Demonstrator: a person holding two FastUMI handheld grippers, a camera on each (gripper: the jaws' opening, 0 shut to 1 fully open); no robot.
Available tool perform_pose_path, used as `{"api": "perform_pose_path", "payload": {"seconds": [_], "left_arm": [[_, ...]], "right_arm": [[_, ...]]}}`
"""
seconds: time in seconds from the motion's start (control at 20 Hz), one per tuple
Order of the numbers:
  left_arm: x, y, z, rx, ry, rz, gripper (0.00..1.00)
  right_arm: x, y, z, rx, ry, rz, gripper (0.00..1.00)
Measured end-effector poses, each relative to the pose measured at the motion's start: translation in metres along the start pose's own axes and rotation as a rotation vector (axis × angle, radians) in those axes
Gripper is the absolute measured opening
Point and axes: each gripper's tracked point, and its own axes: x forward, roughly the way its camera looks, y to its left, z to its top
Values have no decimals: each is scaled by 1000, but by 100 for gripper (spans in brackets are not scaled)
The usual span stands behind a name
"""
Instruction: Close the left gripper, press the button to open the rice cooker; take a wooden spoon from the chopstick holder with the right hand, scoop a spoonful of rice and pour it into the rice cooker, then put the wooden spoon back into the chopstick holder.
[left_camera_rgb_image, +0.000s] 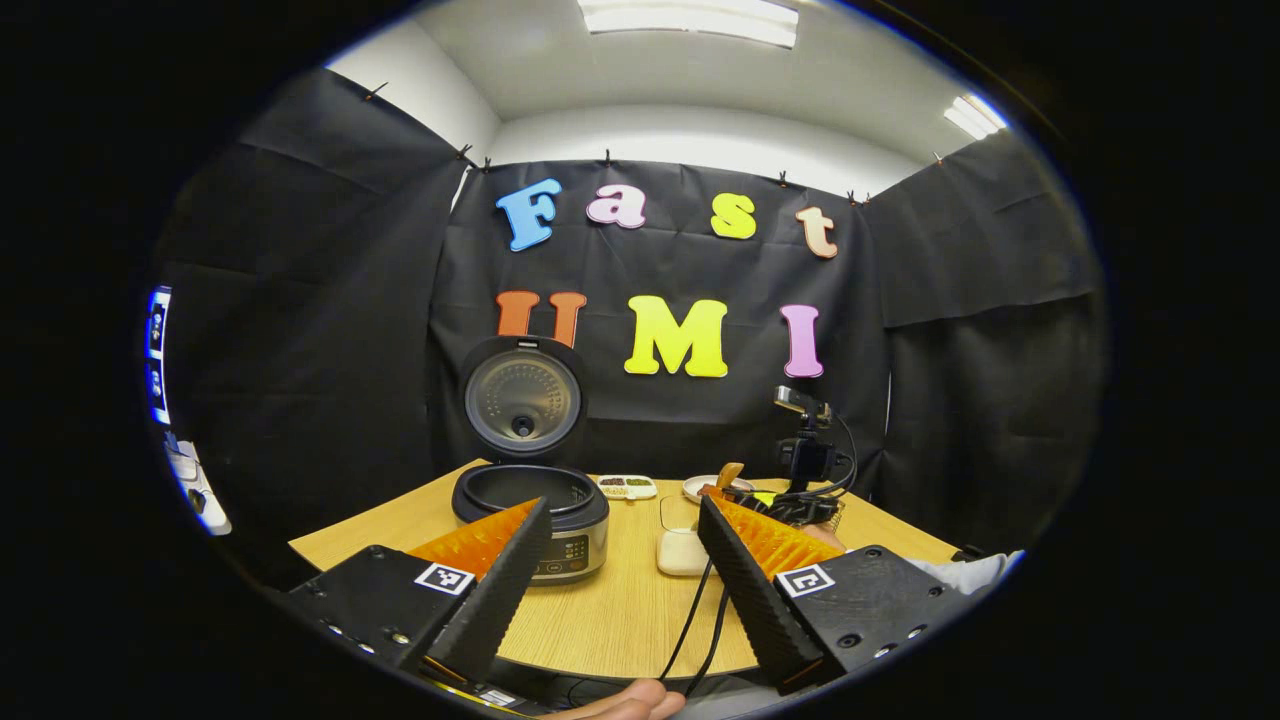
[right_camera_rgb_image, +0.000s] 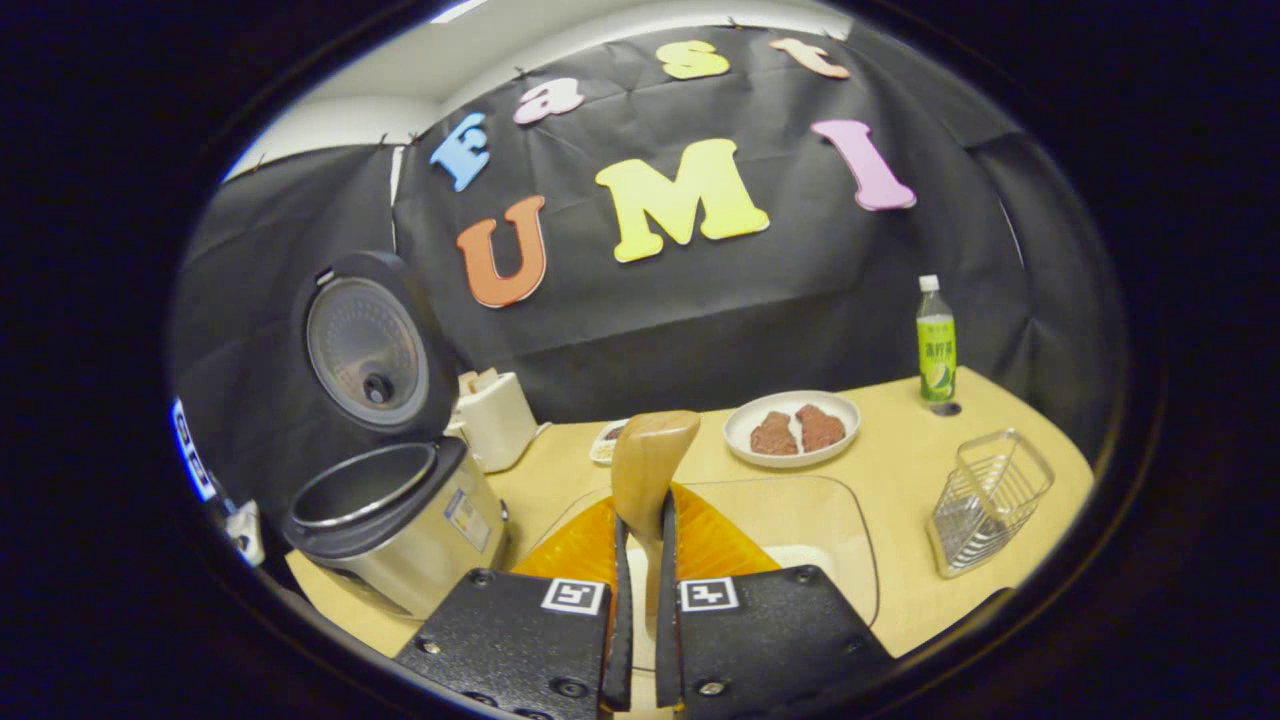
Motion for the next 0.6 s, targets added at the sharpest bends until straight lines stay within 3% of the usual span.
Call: {"api": "perform_pose_path", "payload": {"seconds": [0.2, 0.6], "left_arm": [[2, 3, -2, -4, 2, 15, 95], [5, 18, -7, -21, 8, 58, 94]], "right_arm": [[2, -3, 1, 202, 27, 41, 14], [-10, -29, 16, 567, 15, 53, 14]]}}
